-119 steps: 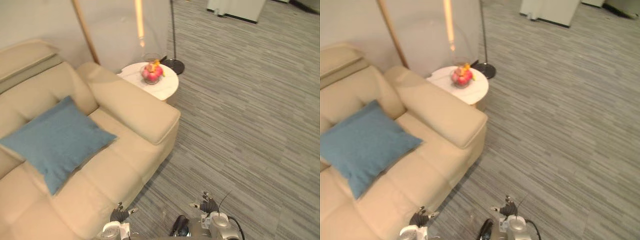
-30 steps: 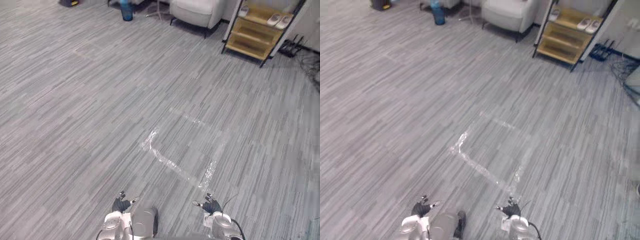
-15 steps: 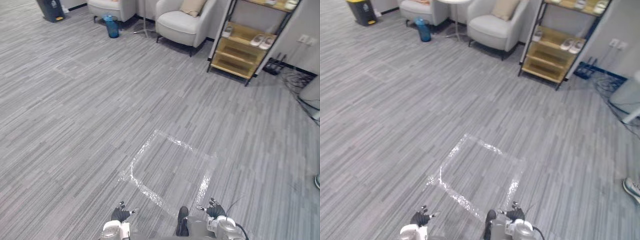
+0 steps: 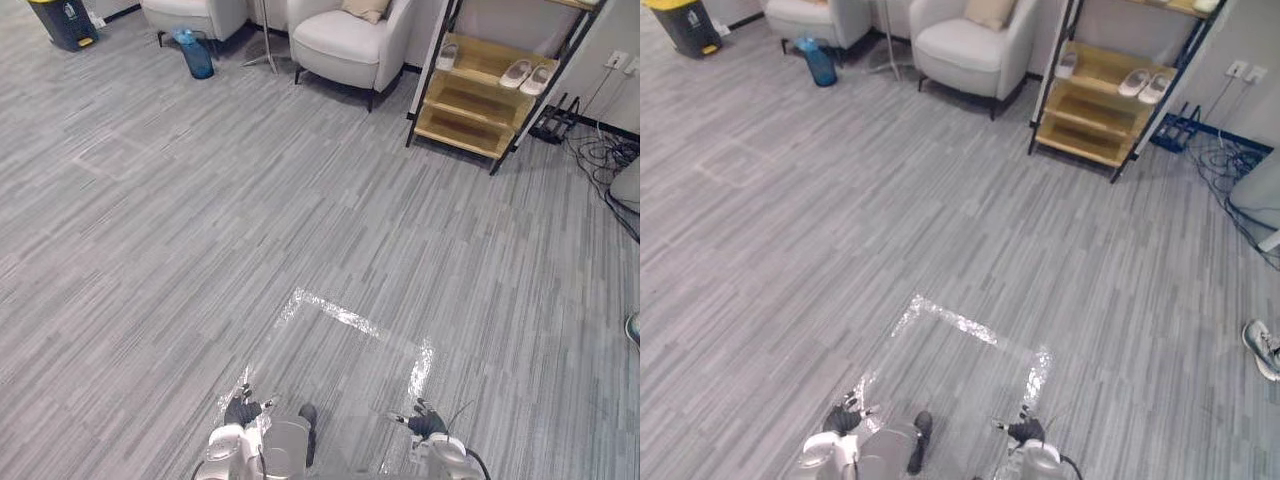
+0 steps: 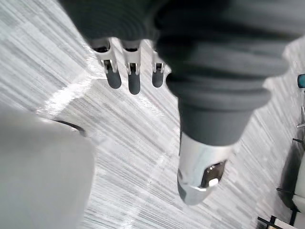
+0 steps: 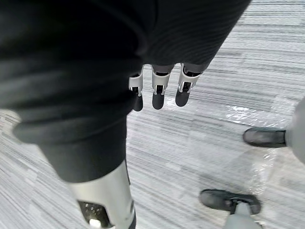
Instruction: Pick up cushions and gather them together orderly.
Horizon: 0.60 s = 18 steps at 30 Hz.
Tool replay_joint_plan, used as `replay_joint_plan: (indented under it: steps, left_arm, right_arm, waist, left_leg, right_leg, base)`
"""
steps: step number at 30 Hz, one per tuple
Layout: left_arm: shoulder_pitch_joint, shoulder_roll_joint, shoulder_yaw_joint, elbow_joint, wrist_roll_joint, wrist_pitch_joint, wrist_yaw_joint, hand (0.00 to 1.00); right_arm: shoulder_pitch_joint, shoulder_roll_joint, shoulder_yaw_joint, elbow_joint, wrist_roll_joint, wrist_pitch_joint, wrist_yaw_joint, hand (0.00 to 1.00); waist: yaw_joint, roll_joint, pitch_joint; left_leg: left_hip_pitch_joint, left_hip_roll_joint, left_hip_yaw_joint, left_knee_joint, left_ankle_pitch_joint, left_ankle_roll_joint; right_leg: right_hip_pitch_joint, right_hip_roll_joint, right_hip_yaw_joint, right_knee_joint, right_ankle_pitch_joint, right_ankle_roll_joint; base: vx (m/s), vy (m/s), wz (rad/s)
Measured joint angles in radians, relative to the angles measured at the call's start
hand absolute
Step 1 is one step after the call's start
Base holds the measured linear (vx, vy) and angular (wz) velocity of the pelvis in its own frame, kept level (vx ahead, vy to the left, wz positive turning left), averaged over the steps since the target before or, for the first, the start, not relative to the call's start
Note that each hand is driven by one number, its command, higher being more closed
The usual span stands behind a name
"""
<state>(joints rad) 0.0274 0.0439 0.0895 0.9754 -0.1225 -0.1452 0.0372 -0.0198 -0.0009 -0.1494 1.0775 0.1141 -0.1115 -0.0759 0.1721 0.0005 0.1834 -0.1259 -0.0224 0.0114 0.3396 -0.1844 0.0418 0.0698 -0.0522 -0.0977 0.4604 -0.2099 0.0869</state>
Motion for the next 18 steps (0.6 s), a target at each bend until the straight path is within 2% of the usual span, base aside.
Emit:
replay_joint_plan:
  steps: [1, 2, 3, 5, 7, 9, 10, 11, 12, 13, 14, 15, 16, 17, 18]
  left_arm:
    - [0.004, 0.000, -0.001, 0.001, -0.008, 0.000, 0.000, 0.00]
    - [0.010, 0.006, -0.002, 0.008, -0.008, -0.001, -0.001, 0.00]
    - [0.016, 0.019, -0.006, 0.026, -0.008, 0.000, -0.001, 0.00]
    - [0.017, 0.034, -0.015, 0.043, -0.001, 0.000, -0.002, 0.00]
    - [0.013, 0.039, -0.025, 0.057, 0.005, 0.002, -0.001, 0.00]
    - [0.010, 0.041, -0.030, 0.057, 0.005, 0.003, -0.001, 0.00]
    - [0.018, 0.043, -0.031, 0.058, 0.006, 0.004, -0.001, 0.00]
    - [0.020, 0.045, -0.030, 0.058, 0.008, 0.004, -0.001, 0.00]
    - [0.022, 0.045, -0.027, 0.058, 0.014, 0.003, -0.001, 0.00]
    - [0.021, 0.036, -0.015, 0.062, 0.020, 0.005, 0.000, 0.00]
    - [0.027, 0.013, 0.013, 0.053, 0.026, 0.001, -0.003, 0.00]
    - [0.024, -0.008, 0.043, 0.044, 0.026, 0.003, 0.000, 0.00]
    - [0.024, -0.020, 0.054, 0.030, 0.025, 0.004, -0.001, 0.00]
    - [0.028, -0.031, 0.071, 0.012, 0.025, 0.004, -0.001, 0.00]
    - [0.024, -0.030, 0.073, 0.006, 0.022, 0.004, -0.001, 0.00]
  right_arm:
    - [0.006, 0.009, -0.005, 0.006, -0.007, 0.001, 0.002, 0.00]
    - [0.015, 0.014, -0.004, 0.011, -0.016, 0.003, 0.008, 0.00]
    - [0.022, 0.013, -0.004, 0.007, -0.035, 0.003, 0.015, 0.00]
    - [0.020, 0.006, -0.004, 0.014, -0.036, 0.002, 0.016, 0.00]
    - [0.002, -0.010, -0.005, 0.031, -0.037, 0.001, 0.017, 0.00]
    - [-0.019, -0.020, -0.005, 0.042, -0.037, 0.003, 0.017, 0.00]
    - [-0.017, -0.022, -0.005, 0.043, -0.037, 0.003, 0.016, 0.00]
    - [-0.012, -0.023, -0.005, 0.047, -0.037, 0.003, 0.016, 0.00]
    - [-0.007, -0.023, -0.006, 0.048, -0.037, 0.003, 0.016, 0.00]
    - [-0.005, -0.035, -0.008, 0.048, -0.037, 0.002, 0.017, 0.00]
    - [-0.002, -0.041, -0.015, 0.049, -0.037, 0.003, 0.017, 0.00]
    - [0.004, -0.041, -0.014, 0.042, -0.036, 0.002, 0.016, 0.00]
    - [0.007, -0.045, -0.010, 0.034, -0.036, 0.003, 0.016, 0.00]
    - [0.002, -0.048, -0.004, 0.033, -0.034, 0.005, 0.015, 0.00]
    - [-0.007, -0.047, -0.005, 0.037, -0.033, 0.007, 0.014, 0.00]
  waist:
    - [0.000, -0.007, -0.001]
    - [-0.003, -0.003, -0.003]
    - [-0.013, -0.013, -0.020]
    - [-0.030, -0.016, -0.028]
    - [-0.047, -0.007, -0.027]
    - [-0.059, 0.003, -0.021]
    - [-0.061, -0.001, -0.022]
    - [-0.063, -0.014, -0.025]
    - [-0.063, -0.024, -0.028]
    - [-0.065, -0.016, -0.031]
    - [-0.065, 0.006, -0.036]
    - [-0.067, 0.018, -0.038]
    - [-0.065, 0.032, -0.038]
    - [-0.054, 0.051, -0.027]
    - [-0.049, 0.061, -0.014]
  left_leg:
    - [0.042, -0.004, 0.013, -0.017, -0.010, 0.006]
    - [0.080, -0.008, 0.022, -0.031, -0.020, 0.009]
    - [0.132, -0.010, 0.036, -0.056, -0.032, 0.016]
    - [0.185, -0.002, 0.036, -0.097, -0.039, 0.018]
    - [0.224, 0.018, 0.035, -0.135, -0.041, 0.012]
    - [0.240, 0.037, 0.036, -0.145, -0.049, -0.002]
    - [0.255, 0.037, 0.032, -0.144, -0.062, -0.024]
    - [0.274, 0.023, 0.020, -0.134, -0.080, -0.049]
    - [0.278, 0.013, 0.005, -0.116, -0.096, -0.055]
    - [0.283, 0.022, -0.016, -0.071, -0.131, -0.060]
    - [0.239, 0.043, -0.036, 0.056, -0.154, -0.085]
    - [0.145, 0.060, -0.049, 0.268, -0.156, -0.088]
    - [0.086, 0.077, -0.050, 0.386, -0.144, -0.096]
    - [-0.005, 0.121, -0.047, 0.569, -0.141, -0.087]
    - [-0.028, 0.141, -0.050, 0.609, -0.162, -0.090]
  right_leg:
    - [-0.047, -0.021, -0.010, 0.131, -0.007, 0.015]
    - [-0.080, -0.047, -0.036, 0.222, -0.023, 0.008]
    - [-0.114, -0.085, -0.100, 0.267, -0.055, -0.014]
    - [-0.141, -0.093, -0.156, 0.201, -0.076, -0.027]
    - [-0.202, -0.066, -0.193, 0.028, -0.058, -0.034]
    - [-0.231, -0.024, -0.189, -0.097, 0.007, -0.043]
    - [-0.232, 0.011, -0.160, -0.211, 0.101, -0.060]
    - [-0.225, 0.025, -0.128, -0.263, 0.177, -0.087]
    - [-0.218, 0.024, -0.122, -0.272, 0.214, -0.106]
    - [-0.202, 0.030, -0.135, -0.255, 0.200, -0.114]
    - [-0.185, 0.043, -0.149, -0.241, 0.161, -0.119]
    - [-0.166, 0.052, -0.173, -0.245, 0.130, -0.128]
    - [-0.151, 0.069, -0.178, -0.250, 0.116, -0.133]
    - [-0.123, 0.102, -0.183, -0.255, 0.094, -0.155]
    - [-0.083, 0.112, -0.183, -0.251, 0.084, -0.158]
  base:
    - [0.25, 0.081, -0.34]
    - [0.33, 0.082, -0.31]
    - [0.39, 0.086, -0.19]
    - [0.35, 0.048, -0.05]
    - [0.37, -0.010, 0.00]
    - [0.36, -0.047, -0.05]
    - [0.43, -0.106, 0.09]
    - [0.37, -0.129, 0.24]
    - [0.37, -0.170, 0.39]
    - [0.28, -0.132, 0.47]
    - [0.34, -0.204, 0.60]
    - [0.27, -0.158, 0.53]
    - [0.33, -0.180, 0.39]
    - [0.32, -0.101, 0.01]
    - [0.30, -0.094, -0.15]
